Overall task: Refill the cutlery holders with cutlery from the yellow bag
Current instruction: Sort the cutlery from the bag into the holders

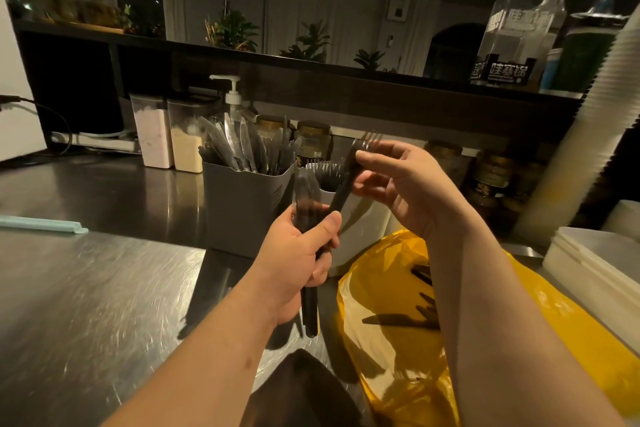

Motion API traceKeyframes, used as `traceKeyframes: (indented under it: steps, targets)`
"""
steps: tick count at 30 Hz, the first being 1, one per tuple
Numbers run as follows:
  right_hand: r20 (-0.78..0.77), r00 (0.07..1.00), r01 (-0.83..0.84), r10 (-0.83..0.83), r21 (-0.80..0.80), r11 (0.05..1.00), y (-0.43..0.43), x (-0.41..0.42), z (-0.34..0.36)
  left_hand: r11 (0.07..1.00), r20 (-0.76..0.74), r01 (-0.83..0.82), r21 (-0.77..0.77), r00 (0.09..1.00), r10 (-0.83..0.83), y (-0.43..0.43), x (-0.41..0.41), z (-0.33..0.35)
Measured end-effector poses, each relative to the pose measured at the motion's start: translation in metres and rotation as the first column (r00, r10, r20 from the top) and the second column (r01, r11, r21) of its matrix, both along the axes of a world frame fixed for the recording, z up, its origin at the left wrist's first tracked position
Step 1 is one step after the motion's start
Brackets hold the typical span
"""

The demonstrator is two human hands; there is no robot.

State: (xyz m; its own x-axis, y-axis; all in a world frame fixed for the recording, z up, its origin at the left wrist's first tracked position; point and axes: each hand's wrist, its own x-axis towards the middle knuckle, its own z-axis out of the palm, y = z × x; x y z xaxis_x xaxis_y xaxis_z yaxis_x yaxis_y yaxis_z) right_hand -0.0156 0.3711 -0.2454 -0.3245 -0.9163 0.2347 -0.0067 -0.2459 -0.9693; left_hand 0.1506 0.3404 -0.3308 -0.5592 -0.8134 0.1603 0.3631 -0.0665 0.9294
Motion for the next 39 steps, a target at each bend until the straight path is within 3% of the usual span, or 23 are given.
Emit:
traceKeyframes:
  steps: [6, 15, 18, 21, 24, 26, 30, 35, 37, 39]
  targets:
    - [-0.212, 0.969, -0.097, 0.124, 0.136, 0.986, 0.008, 0.008, 0.007, 0.998, -0.016, -0.058, 0.027, 0.998, 0.059, 0.002, -0.001, 0.002]
    - [-0.236, 0.967, -0.051, 0.097, 0.192, 0.980, 0.004, 0.020, 0.005, 0.988, 0.073, -0.154, -0.023, 0.985, 0.155, 0.004, -0.005, 0.003]
    - [-0.191, 0.982, 0.024, -0.005, 0.099, 0.995, 0.003, 0.022, 0.008, 0.990, 0.050, -0.138, 0.025, 0.989, 0.136, 0.002, -0.005, 0.003]
    - [-0.023, 0.985, 0.171, -0.174, -0.102, 0.980, 0.006, 0.011, 0.015, 0.989, -0.005, -0.047, 0.141, 0.999, 0.048, 0.000, -0.003, 0.004]
    - [0.110, 0.947, 0.322, -0.302, -0.286, 0.903, 0.010, -0.003, 0.019, 0.978, -0.060, 0.041, 0.203, 0.998, -0.029, -0.001, -0.001, 0.003]
    - [0.104, 0.914, 0.402, -0.392, -0.359, 0.842, 0.010, -0.009, 0.017, 0.967, -0.100, 0.085, 0.240, 0.993, -0.062, -0.001, 0.000, 0.004]
    - [-0.101, 0.843, 0.452, -0.528, -0.399, 0.798, 0.002, -0.016, 0.008, 0.939, -0.173, 0.188, 0.288, 0.975, -0.142, -0.002, 0.004, 0.009]
    - [-0.452, 0.765, 0.364, -0.459, -0.286, 0.887, -0.008, -0.014, -0.002, 0.919, -0.134, 0.321, 0.227, 0.945, -0.297, 0.006, 0.010, 0.015]
    - [-0.614, 0.667, 0.366, -0.422, -0.224, 0.903, -0.013, -0.009, -0.008, 0.928, -0.122, 0.316, 0.199, 0.947, -0.297, 0.006, 0.010, 0.015]
    - [-0.830, 0.436, 0.425, -0.348, -0.151, 0.893, -0.019, -0.003, -0.014, 0.929, -0.137, 0.318, 0.189, 0.945, -0.296, 0.004, 0.011, 0.015]
